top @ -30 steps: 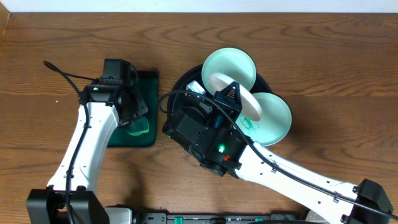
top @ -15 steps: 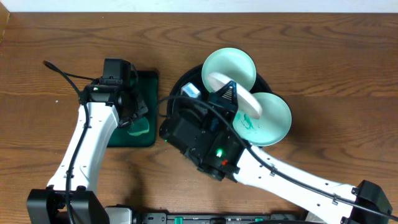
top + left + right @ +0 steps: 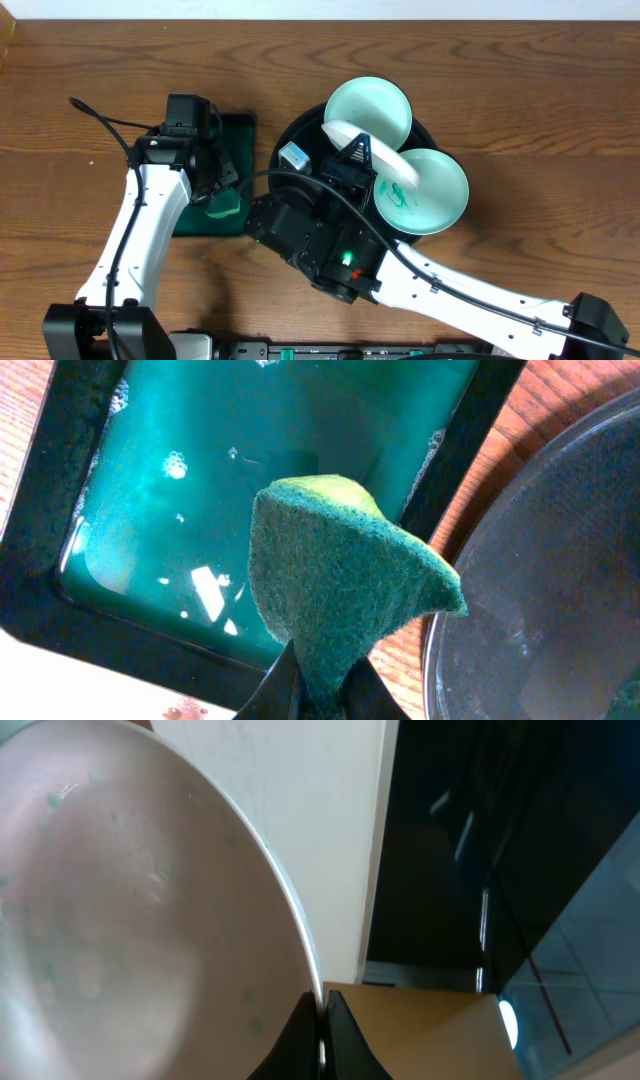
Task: Clean dirty plates on tray and stack at the side
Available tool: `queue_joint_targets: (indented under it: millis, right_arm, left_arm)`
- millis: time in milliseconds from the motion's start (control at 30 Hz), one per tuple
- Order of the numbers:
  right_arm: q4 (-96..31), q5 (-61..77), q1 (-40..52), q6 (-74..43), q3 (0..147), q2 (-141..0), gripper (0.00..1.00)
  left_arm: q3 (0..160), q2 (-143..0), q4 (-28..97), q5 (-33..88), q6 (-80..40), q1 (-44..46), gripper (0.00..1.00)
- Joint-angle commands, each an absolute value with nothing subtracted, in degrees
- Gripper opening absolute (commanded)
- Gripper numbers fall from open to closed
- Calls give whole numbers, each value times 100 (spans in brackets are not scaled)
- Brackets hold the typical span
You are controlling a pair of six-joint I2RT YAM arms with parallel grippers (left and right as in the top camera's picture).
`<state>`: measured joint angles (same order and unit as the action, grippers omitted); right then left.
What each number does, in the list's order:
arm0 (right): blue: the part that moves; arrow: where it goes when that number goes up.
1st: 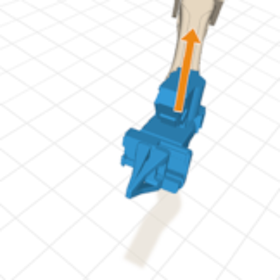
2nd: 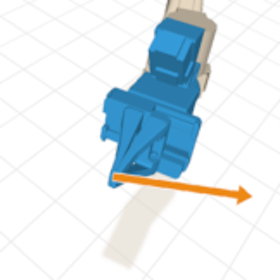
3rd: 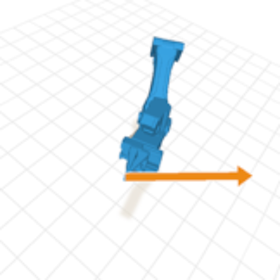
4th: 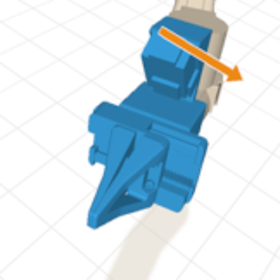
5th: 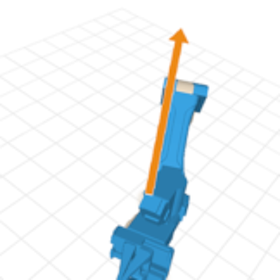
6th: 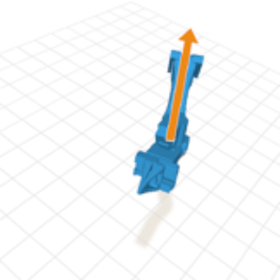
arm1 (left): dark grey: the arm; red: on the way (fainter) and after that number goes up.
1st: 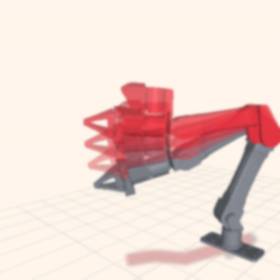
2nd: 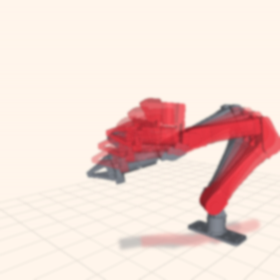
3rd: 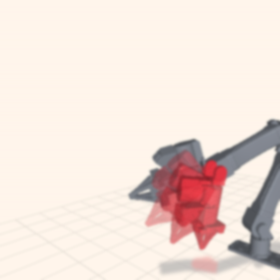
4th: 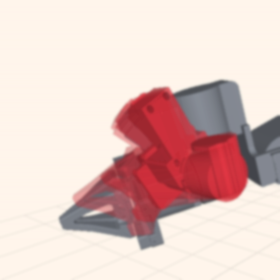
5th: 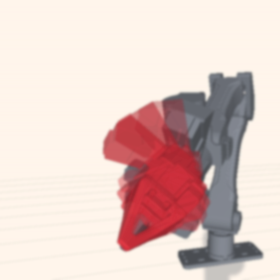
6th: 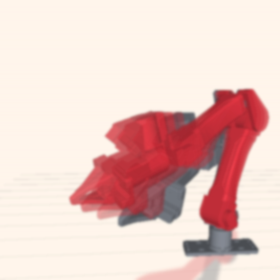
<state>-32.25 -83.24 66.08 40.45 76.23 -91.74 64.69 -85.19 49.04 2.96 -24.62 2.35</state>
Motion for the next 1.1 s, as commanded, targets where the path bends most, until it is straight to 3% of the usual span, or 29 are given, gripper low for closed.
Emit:
queue_joint_targets:
  millis: [0,100,233,367,467,567,1067]
  right_arm:
    - [-3164,-8217,6436,3922,7603,-9098,1]
    - [-3020,-8702,6458,3997,7603,-9177,1]
    - [-3033,-8066,6361,3885,7603,-9183,1]
    - [-2891,-8670,6523,4101,7603,-9236,1]
    - [-2941,-8068,6477,3885,7603,-9227,1]
    - [-2856,-8591,6565,3968,7603,-9260,1]
    - [-3002,-8134,6298,3500,7601,-9292,1]
  left_arm:
    - [6462,-8573,4901,207,-2471,220,7]
    - [6462,-8573,4925,204,-2464,220,7]
    - [6451,-8573,4897,207,-2449,220,7]
    - [6425,-8573,4906,207,-2438,220,7]
    - [6414,-8573,4897,207,-2427,220,7]
    - [6410,-8573,4923,207,-2427,220,7]
    - [6407,-8573,4967,209,-2427,220,7]
